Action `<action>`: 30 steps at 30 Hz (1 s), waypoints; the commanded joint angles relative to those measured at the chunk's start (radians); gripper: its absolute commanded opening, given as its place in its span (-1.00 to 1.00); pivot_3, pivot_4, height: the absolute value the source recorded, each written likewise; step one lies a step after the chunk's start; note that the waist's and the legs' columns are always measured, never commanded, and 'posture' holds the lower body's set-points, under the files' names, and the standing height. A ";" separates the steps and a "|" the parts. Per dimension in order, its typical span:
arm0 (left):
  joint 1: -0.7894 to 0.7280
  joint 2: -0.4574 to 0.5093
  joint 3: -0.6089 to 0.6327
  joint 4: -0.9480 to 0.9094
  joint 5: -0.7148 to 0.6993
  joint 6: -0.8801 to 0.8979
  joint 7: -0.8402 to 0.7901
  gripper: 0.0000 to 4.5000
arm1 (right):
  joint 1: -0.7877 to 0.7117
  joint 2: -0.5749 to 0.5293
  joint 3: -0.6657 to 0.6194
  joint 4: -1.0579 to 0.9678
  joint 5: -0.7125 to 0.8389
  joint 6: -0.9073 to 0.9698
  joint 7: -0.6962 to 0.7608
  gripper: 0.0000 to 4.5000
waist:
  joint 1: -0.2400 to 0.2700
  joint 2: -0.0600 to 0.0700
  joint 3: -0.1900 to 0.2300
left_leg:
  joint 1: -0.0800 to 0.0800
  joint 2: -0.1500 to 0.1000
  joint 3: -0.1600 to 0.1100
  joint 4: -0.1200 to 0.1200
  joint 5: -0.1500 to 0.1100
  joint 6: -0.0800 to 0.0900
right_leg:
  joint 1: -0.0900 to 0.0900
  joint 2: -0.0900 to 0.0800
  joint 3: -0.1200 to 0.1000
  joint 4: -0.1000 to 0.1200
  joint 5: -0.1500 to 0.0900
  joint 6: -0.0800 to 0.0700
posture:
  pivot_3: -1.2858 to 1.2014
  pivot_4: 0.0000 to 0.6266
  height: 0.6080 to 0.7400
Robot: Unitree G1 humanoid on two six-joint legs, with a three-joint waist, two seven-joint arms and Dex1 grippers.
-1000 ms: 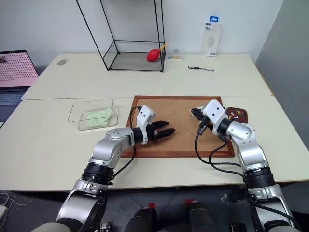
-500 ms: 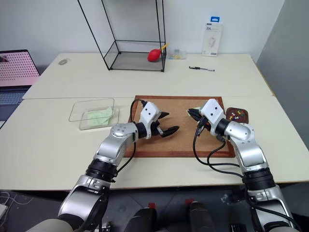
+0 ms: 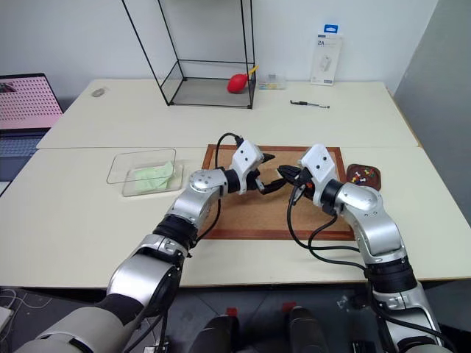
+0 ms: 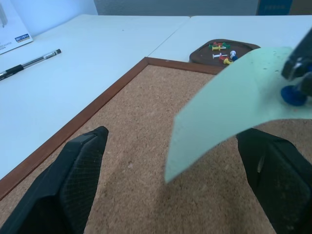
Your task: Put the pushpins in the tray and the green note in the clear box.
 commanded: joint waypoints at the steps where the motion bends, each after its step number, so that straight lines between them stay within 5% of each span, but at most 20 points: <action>1: -0.044 -0.005 0.028 0.042 -0.012 -0.049 -0.034 0.62 | -0.013 0.007 -0.028 -0.058 0.026 0.017 -0.017 -1.00 | 0.000 0.000 0.000 | 0.000 0.000 0.000 0.000 0.000 0.000 | 0.000 0.000 0.000 0.000 0.000 0.000 | 0.03 -0.52 1.00; 20: -0.045 -0.015 0.090 0.080 -0.049 -0.038 -0.156 -0.99 | -0.019 0.027 -0.065 -0.080 0.093 0.107 -0.060 -1.00 | -0.001 0.000 0.000 | 0.000 0.000 0.000 0.000 0.000 0.000 | 0.000 0.000 0.000 0.000 0.000 0.000 | 0.03 -0.52 1.00; 30: -0.026 -0.021 0.083 0.069 -0.028 -0.044 -0.183 -1.00 | -0.019 0.035 -0.079 -0.086 0.112 0.131 -0.078 -1.00 | -0.001 0.000 0.000 | 0.000 0.000 0.000 0.000 0.000 0.000 | 0.000 0.000 0.000 0.000 0.000 0.000 | 0.03 -0.52 1.00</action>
